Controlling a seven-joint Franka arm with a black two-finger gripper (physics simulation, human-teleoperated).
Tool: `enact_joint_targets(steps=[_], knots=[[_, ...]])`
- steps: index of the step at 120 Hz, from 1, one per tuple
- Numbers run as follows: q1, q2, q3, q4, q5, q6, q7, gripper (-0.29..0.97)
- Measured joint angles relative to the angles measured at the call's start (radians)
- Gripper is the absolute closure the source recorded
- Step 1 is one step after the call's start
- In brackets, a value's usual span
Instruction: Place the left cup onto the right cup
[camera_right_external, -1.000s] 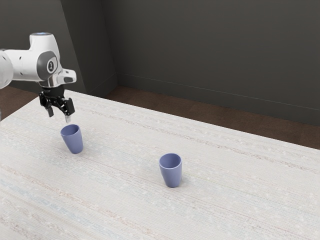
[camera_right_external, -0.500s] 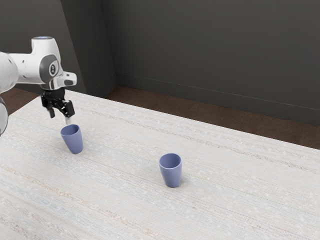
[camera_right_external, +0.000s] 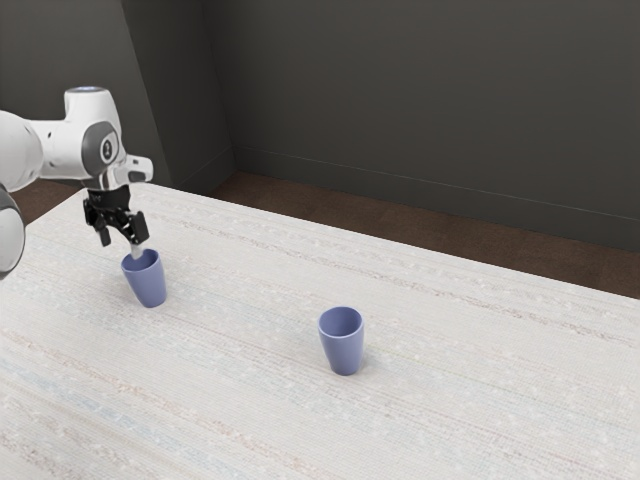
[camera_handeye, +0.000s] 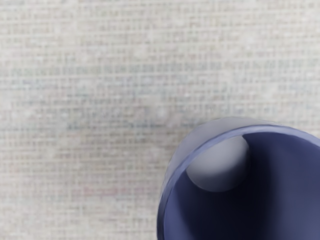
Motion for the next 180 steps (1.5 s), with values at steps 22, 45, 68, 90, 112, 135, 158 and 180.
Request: enact_joint_targets(steps=[22,45,68,90,112,135,158,180], knots=[[0.004,0.012,-0.002,0.000,-0.003,0.010,0.006,0.00],[0.004,0.025,-0.002,0.001,-0.011,0.014,0.010,0.00],[0.005,0.035,-0.007,0.002,-0.013,0.017,0.013,0.00],[0.010,0.045,-0.011,0.009,-0.018,0.021,0.015,0.00],[0.012,0.056,-0.012,0.016,-0.026,0.022,0.017,0.02],[0.019,0.064,-0.017,0.022,-0.029,0.023,0.018,0.06],[0.020,0.068,-0.018,0.026,-0.029,0.023,0.019,0.14],[0.020,0.068,-0.019,0.026,-0.029,0.023,0.019,0.23]])
